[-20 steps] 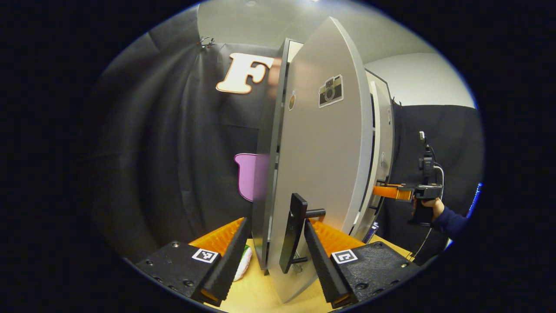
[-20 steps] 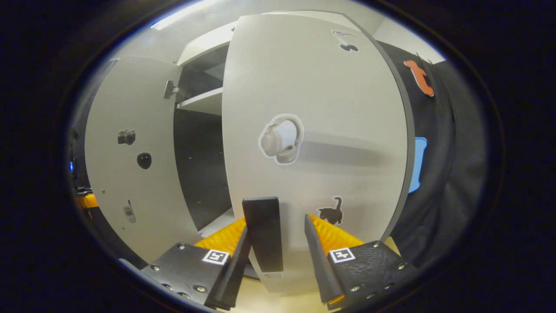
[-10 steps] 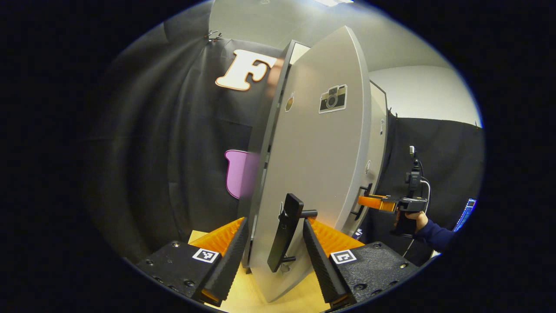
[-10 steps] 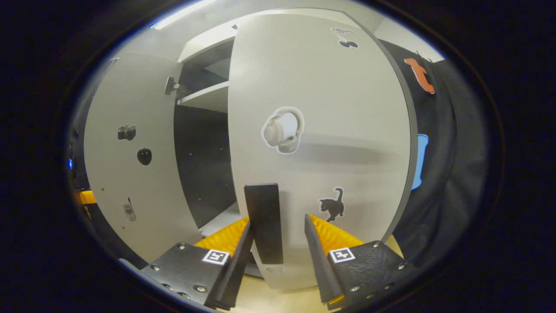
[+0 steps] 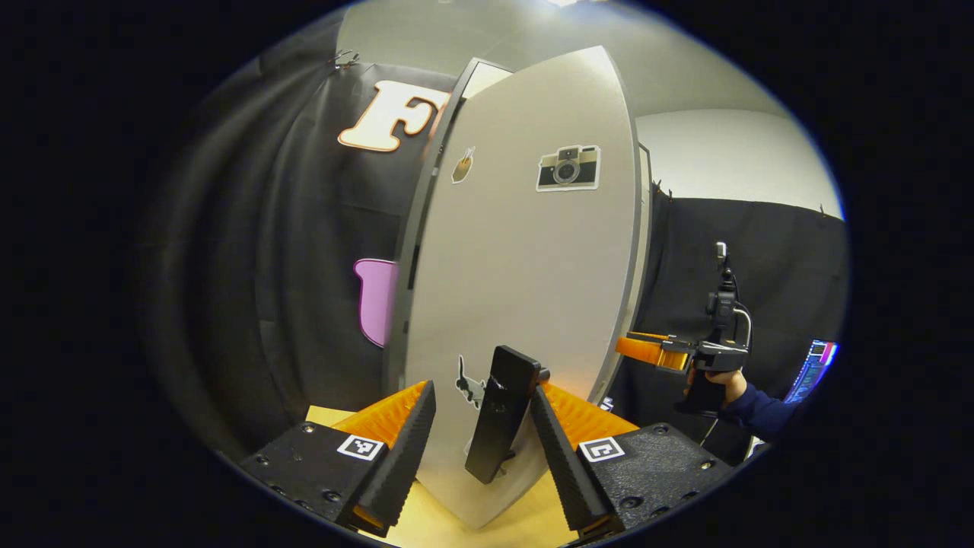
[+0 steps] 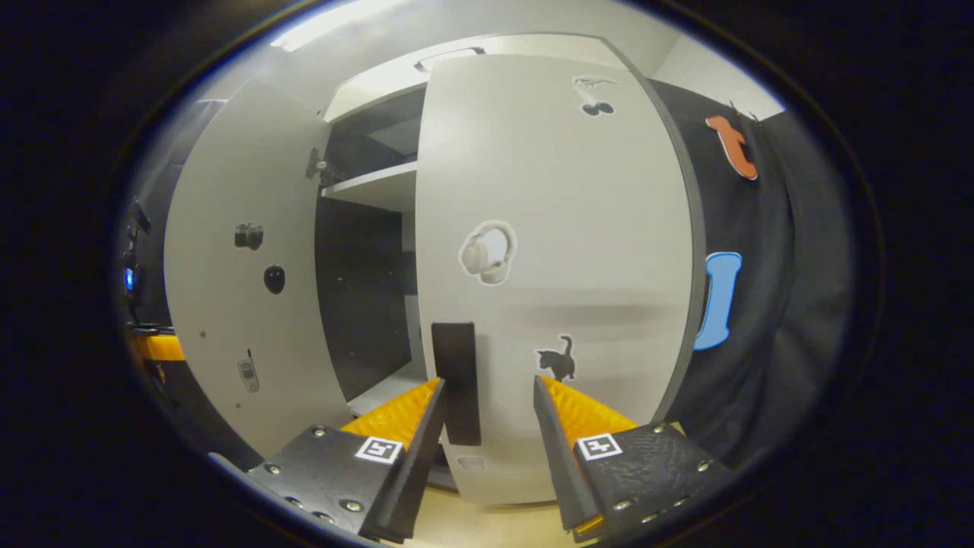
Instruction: Grab one shoe with the right hand and put it into the shoe cabinet, grab the other shoe with the left hand and put it into the shoe cabinet; then close the right door with the right hand and the left door with the left hand.
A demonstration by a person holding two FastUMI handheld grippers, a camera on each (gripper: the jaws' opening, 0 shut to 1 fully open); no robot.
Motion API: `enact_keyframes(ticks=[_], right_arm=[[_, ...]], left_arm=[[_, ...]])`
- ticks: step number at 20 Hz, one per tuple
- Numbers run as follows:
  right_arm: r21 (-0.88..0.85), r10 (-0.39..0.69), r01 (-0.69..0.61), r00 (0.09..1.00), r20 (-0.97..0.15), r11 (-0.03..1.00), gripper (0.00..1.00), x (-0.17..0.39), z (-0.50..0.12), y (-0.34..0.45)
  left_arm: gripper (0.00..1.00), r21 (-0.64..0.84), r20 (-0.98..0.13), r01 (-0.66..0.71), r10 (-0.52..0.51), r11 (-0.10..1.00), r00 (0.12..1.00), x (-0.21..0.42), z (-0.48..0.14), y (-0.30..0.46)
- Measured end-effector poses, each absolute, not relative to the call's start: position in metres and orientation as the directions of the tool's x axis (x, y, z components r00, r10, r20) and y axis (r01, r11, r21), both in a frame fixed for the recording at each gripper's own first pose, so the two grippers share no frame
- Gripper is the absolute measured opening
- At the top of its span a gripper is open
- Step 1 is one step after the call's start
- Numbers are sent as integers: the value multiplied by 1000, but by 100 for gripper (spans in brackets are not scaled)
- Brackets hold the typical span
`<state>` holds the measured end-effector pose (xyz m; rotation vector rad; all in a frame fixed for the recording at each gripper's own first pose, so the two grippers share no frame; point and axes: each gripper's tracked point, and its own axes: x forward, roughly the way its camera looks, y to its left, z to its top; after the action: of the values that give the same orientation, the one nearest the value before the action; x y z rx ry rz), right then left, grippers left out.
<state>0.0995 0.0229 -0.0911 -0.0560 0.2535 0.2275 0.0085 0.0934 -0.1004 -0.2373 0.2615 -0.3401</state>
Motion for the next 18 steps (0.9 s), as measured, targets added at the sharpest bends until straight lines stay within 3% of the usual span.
enact_keyframes(ticks=[9, 10, 11, 14, 18], right_arm=[[-27, 150, -162, 957, -249, 986, 69, 72, -81, -30], [-30, 139, -151, 959, -247, 988, 69, 69, -78, -38], [-32, 129, -141, 961, -245, 989, 69, 66, -77, -44], [-28, 101, -111, 965, -242, 993, 71, 60, -72, -63], [-25, 76, -84, 969, -236, 996, 69, 52, -68, -82]], left_arm=[[79, -224, -201, 367, -411, 903, 889, 33, -104, 51], [73, -221, -202, 374, -417, 901, 886, 35, -105, 46], [79, -213, -203, 379, -421, 900, 884, 37, -106, 44], [83, -211, -206, 393, -434, 895, 877, 47, -109, 34], [83, -250, -203, 410, -462, 877, 863, 57, -115, 16]])
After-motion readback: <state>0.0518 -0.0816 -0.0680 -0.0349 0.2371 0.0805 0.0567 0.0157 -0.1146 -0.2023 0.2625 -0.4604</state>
